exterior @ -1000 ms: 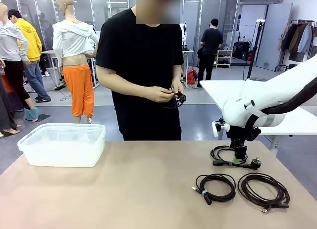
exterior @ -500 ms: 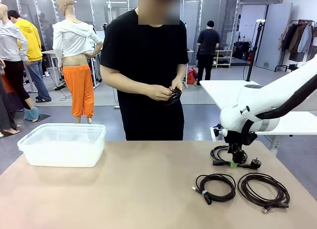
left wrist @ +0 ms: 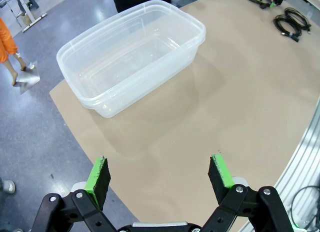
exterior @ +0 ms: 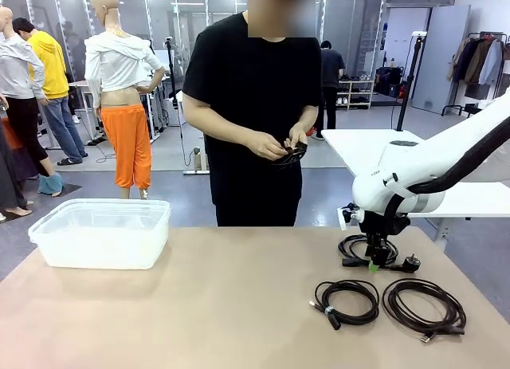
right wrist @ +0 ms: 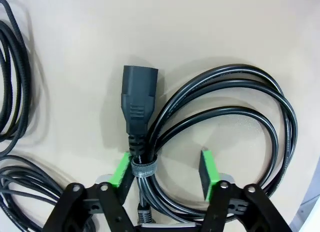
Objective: Organize and store the cables.
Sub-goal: Place the Power Cable into the Organizing box.
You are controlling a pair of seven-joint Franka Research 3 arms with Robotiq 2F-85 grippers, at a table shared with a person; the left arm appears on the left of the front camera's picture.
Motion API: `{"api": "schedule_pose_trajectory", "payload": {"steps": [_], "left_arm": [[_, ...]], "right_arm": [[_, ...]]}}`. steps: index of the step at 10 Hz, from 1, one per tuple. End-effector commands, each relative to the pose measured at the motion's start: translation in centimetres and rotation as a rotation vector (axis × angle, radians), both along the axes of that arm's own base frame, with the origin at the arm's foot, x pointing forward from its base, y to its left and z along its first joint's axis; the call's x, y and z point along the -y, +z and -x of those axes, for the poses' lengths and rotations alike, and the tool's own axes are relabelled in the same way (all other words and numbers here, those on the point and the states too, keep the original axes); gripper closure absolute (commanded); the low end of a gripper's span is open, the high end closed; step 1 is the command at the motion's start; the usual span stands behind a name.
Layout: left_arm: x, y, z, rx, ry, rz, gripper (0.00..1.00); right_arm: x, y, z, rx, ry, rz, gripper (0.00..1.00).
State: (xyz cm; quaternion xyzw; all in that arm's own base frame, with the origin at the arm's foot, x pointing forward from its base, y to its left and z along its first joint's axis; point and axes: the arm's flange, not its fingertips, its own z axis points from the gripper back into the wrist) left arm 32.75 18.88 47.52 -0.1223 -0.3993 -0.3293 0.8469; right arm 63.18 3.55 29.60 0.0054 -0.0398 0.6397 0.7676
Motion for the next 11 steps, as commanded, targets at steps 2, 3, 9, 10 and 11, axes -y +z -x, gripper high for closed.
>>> {"api": "schedule_pose_trajectory", "payload": {"steps": [2, 3, 9, 10, 11], "left_arm": [[-0.2, -0.2, 0.1, 0.005, -0.013, -0.001, 0.0], [-0.2, -0.2, 0.1, 0.005, -0.013, -0.001, 0.0], [-0.2, -0.2, 0.1, 0.005, -0.013, -0.001, 0.0], [-0.2, -0.2, 0.1, 0.005, -0.013, -0.001, 0.0], [-0.2, -0.2, 0.1, 0.005, -0.013, -0.001, 0.0]], "right_arm": [[-0.3, 0.0, -0.4, -0.015, -0.005, 0.014, 1.0], [-0.3, 0.1, -0.4, -0.015, -0.003, 0.011, 0.96], [-0.4, 6.3, 0.7, 0.019, -0.038, 0.015, 1.0], [-0.7, 8.3, 1.3, 0.044, -0.082, -0.007, 0.92], [-1.4, 9.9, 1.7, 0.041, -0.073, -0.008, 0.92]]}}
